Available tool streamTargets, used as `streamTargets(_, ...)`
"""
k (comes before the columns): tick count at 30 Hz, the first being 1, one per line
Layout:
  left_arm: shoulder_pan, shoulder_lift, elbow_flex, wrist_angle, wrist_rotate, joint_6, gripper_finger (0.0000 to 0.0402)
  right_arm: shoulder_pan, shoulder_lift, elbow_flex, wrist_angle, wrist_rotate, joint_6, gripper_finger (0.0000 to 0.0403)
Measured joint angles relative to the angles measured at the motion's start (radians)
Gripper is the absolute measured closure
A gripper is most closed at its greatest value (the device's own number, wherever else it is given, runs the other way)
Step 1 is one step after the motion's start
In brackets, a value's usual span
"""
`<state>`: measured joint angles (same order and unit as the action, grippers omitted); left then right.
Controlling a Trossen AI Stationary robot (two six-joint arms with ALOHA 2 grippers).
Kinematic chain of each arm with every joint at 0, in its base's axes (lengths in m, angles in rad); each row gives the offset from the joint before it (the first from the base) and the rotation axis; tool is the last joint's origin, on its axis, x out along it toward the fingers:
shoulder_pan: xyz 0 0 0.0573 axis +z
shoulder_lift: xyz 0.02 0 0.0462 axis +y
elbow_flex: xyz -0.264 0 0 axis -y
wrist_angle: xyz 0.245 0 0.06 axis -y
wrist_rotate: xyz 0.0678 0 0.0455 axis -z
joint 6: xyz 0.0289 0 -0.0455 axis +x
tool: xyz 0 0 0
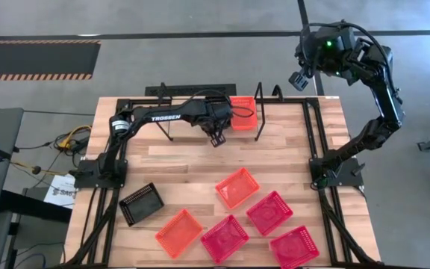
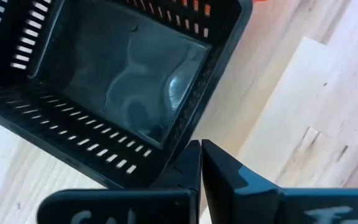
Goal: Stack baskets on shelf by color
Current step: Stack the top black bin on top of the black bin on the shelf
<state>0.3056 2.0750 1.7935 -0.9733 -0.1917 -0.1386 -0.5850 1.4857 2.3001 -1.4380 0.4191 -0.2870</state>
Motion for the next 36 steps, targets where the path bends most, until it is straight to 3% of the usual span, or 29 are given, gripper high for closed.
streamTargets(8, -0.051, 0.0, 0.025, -0.056, 0.053, -0.108, 0.0401, 0.0, 0.0, 0.0, -0.009, 0.001, 0.004, 0.0402)
streamTargets(13, -0.092, -0.002, 0.069, -0.148, 0.024, -0.151, 0.0401, 0.0, 0.0, 0.0, -0.073, 0.001, 0.068, 0.0402)
streamTargets(17, -0.096, -0.003, 0.093, -0.116, 0.003, -0.135, 0.0401, 0.0, 0.0, 0.0, -0.089, 0.001, 0.108, 0.0402)
streamTargets(22, -0.049, -0.003, 0.11, 0.015, -0.05, -0.101, 0.0401, 0.0, 0.0, 0.0, -0.088, 0.001, 0.115, 0.0402)
streamTargets(26, 0.03, -0.003, 0.11, 0.094, -0.013, -0.083, 0.0401, 0.001, 0.0, 0.0, -0.088, 0.001, 0.115, 0.0402)
streamTargets(36, 0.116, 0.003, 0.11, 0.086, 0.064, -0.032, 0.0401, 0.001, 0.0, 0.0, -0.088, 0.001, 0.106, 0.0402)
